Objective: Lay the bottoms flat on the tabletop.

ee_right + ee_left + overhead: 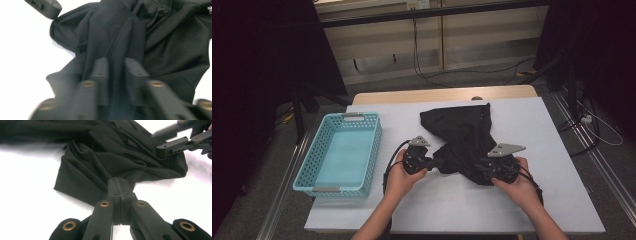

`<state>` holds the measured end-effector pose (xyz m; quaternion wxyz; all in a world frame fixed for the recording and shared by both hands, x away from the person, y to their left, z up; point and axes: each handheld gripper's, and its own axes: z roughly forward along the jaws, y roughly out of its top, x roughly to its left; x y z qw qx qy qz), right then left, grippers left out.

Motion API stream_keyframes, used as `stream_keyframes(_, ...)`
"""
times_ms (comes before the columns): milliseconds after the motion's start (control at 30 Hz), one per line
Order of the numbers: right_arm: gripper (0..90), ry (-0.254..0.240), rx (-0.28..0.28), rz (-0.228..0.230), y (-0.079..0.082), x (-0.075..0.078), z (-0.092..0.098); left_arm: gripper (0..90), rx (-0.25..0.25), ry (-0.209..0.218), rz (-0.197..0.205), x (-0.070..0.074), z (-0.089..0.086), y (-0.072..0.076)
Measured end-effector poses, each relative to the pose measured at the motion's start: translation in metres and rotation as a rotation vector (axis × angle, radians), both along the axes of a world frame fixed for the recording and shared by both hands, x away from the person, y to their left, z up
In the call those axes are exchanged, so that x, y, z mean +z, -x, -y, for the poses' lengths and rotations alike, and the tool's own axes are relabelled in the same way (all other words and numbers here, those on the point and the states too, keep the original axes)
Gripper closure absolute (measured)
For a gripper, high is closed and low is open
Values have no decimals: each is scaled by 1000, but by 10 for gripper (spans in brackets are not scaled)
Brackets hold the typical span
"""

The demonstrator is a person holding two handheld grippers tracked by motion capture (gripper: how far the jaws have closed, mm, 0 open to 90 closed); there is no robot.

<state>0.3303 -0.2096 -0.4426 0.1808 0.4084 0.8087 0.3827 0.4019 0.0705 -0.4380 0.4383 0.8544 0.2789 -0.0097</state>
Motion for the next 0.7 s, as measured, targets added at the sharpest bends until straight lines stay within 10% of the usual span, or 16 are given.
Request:
stream_keyframes(167, 881, 13, -7, -3, 3, -1, 4, 482, 30, 19, 58, -2, 7, -1)
stream_keyframes(300, 884, 3, -13, 1, 10, 3, 12, 361, 34, 5, 103, -7, 16, -6)
stream_keyframes(500, 884, -1, -20, -1, 22, 3, 26, 383, -11, -1, 65, -16, 32, -9)
stream_keyframes(700, 883, 15, -14, -5, 29, 2, 28, 665, -41, -58, 26, -21, 40, -8)
